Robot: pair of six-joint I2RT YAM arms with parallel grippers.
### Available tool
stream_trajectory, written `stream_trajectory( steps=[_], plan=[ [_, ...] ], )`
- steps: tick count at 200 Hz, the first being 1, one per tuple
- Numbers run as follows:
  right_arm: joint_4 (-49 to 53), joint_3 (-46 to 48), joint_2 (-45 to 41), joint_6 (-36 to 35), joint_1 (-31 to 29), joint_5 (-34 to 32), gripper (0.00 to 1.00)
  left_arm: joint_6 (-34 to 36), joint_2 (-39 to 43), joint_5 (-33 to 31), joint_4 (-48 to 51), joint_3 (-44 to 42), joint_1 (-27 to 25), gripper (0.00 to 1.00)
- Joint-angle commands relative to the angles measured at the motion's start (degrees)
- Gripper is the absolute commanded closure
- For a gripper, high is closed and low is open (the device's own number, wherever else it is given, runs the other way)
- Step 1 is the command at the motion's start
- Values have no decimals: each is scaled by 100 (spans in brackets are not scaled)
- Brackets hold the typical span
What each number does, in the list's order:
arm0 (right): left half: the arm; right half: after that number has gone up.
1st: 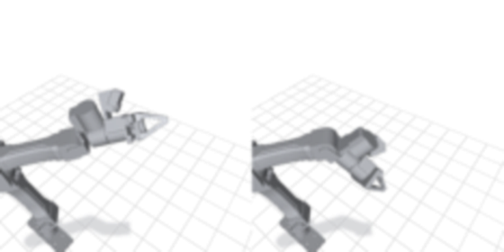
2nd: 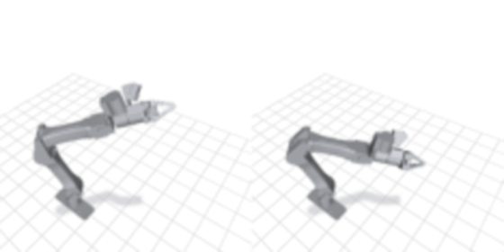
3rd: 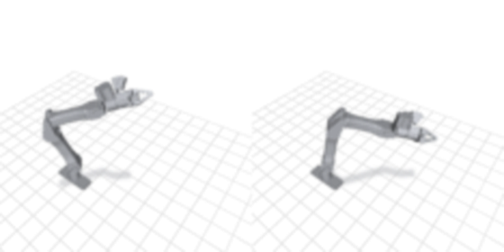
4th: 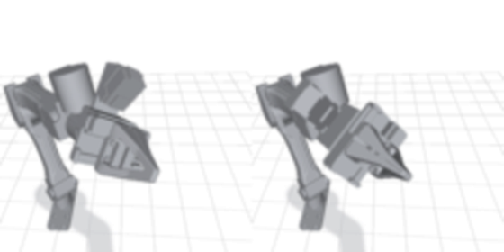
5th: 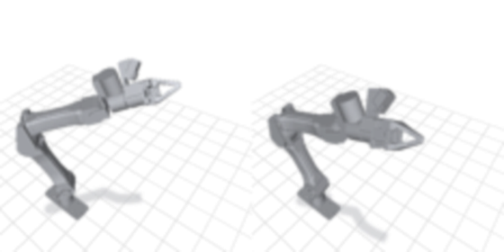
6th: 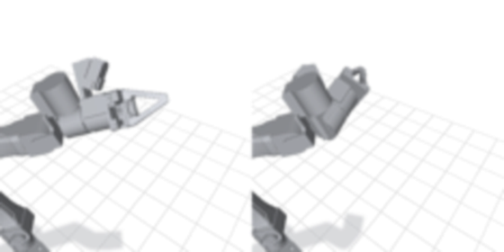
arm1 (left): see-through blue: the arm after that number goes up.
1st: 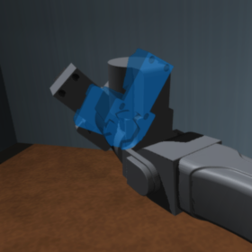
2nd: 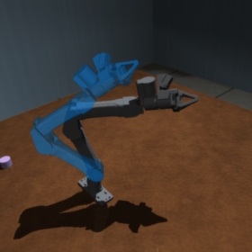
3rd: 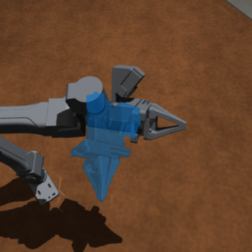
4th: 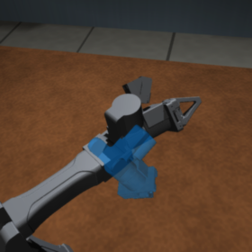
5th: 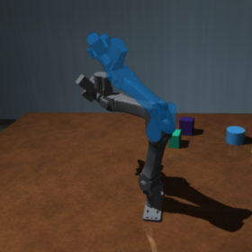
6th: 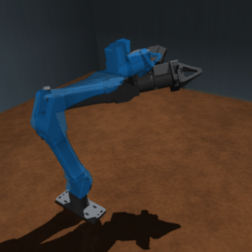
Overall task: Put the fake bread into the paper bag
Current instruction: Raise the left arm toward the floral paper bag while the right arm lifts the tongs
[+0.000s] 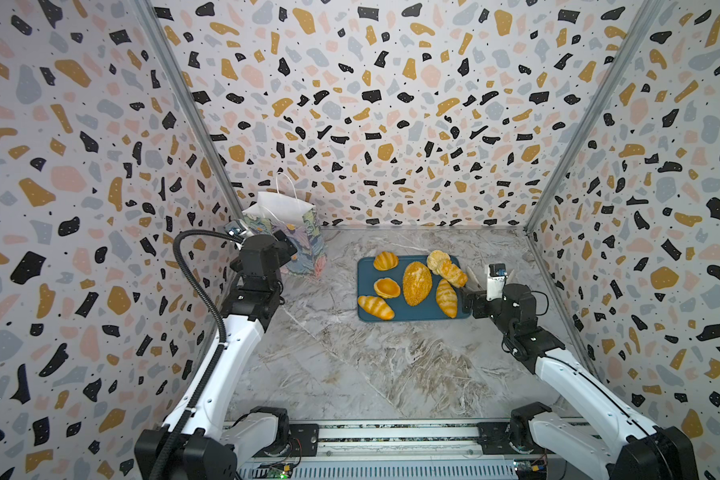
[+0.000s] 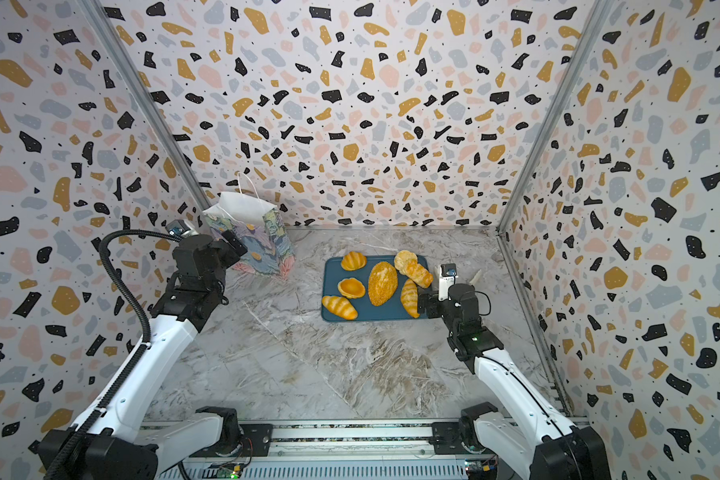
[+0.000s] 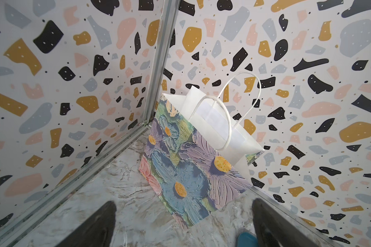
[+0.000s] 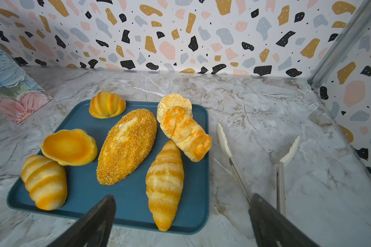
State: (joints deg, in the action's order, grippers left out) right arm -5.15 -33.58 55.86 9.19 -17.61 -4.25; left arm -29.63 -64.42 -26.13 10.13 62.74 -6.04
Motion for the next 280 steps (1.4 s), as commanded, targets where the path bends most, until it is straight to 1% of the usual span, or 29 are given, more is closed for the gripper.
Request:
stream_trajectory(
  steps=[1,13,24,47,75,97,130,134,161,169,179,198,223,240,250,280],
  plan=[
    [459,-399,38,106,-24,151,1,286,-35,-402,603,421,50,1],
    [652,-531,74,160,-24,105,1,347,-74,-573,824,665,88,1],
    [814,-641,97,226,-24,40,1,393,-103,-599,950,899,124,0],
    [1056,-761,49,454,-24,-179,1,479,-211,-480,1126,1394,214,1],
    [1190,-771,-88,461,-24,-64,1,743,-756,-226,1654,2389,335,1],
    [1325,-773,-179,449,-24,-52,2,1008,-1306,-167,2151,3227,455,1],
    [1438,-748,-259,408,-24,-14,1,1237,-2008,224,2612,4135,674,0],
    [1442,-743,-268,408,-24,-12,1,1273,-2095,275,2651,4231,685,1],
    [1445,-729,-290,413,-24,74,1,1358,-2529,533,2839,4684,725,2],
    [1466,-745,-294,415,-24,104,1,1374,-2633,578,2911,4839,765,0],
    [1510,-779,-289,400,-24,134,1,1400,-2795,647,3041,5092,859,1],
    [1593,-821,-294,350,-23,241,1,1420,-3220,1035,3374,5794,1146,1],
    [1628,-803,-329,290,-21,414,1,1493,-4092,1588,4115,7013,1479,1],
    [1665,-807,-321,271,-24,444,1,1538,-4610,1888,4379,7655,1672,1],
    [1711,-824,-309,261,-28,469,1,1637,-4748,1989,4324,7728,1739,1],
    [1798,-835,-260,233,-25,469,1,1945,-4833,2343,3907,7469,1872,0]
  ],
)
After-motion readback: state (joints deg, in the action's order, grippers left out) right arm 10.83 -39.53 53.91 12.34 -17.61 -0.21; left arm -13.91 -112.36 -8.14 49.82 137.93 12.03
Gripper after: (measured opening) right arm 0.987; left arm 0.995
